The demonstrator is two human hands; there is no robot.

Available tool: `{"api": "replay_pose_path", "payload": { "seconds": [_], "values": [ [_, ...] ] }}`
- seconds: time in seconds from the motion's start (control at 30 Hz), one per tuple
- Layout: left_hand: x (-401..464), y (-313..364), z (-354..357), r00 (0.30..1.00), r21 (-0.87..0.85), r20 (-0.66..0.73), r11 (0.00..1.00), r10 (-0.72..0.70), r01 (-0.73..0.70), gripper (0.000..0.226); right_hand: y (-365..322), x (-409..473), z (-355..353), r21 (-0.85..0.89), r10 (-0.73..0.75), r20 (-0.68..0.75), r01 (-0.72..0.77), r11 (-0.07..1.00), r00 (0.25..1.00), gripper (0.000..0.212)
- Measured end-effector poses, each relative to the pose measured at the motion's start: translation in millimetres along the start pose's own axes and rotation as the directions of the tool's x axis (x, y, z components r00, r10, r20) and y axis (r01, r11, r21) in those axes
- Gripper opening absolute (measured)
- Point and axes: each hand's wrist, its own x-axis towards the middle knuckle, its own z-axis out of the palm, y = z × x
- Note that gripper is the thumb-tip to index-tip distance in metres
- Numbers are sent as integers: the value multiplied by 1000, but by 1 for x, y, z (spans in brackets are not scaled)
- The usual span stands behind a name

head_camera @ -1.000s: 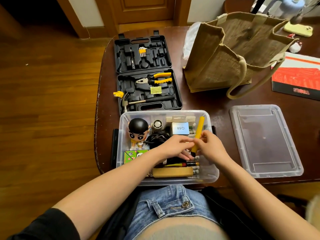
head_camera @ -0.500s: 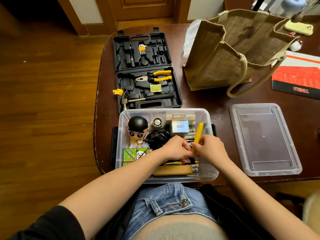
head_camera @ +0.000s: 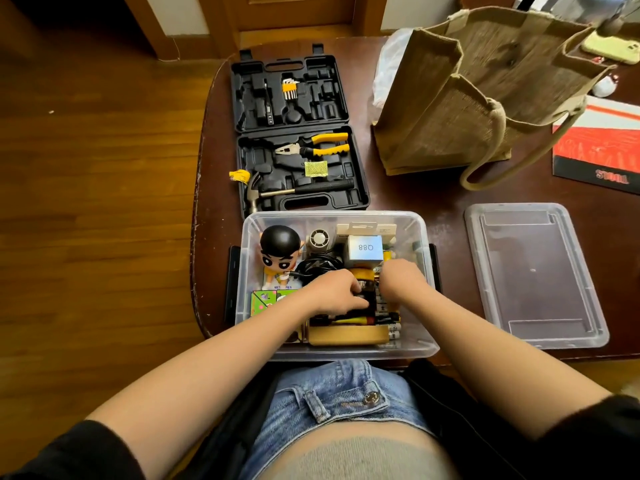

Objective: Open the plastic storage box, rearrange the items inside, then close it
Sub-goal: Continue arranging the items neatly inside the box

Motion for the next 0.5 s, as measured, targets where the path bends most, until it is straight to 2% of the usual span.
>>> {"api": "replay_pose_path", "payload": {
  "seconds": [0.03, 0.23, 0.37, 0.5],
  "values": [
    [-5, -3, -3, 1000, -2, -25, 1000, 11, -11, 42, 0, 2, 1, -22, -8, 17, 9, 1000, 1000, 9],
    [-22, -21, -13, 983, -69, -177, 996, 39, -52, 33, -2, 10, 6, -59, -12, 72, 17, 998, 997, 23],
    [-24, -24, -10, 961, -70, -273, 996, 39, -61, 30, -2, 8, 9, -81, -3, 47, 7, 997, 999, 25],
    [-28, -31, -11, 911, 13, -409, 998, 60, -60, 28, -3, 2, 10, -112, 19, -18, -21, 993, 1000, 23]
  ]
}}
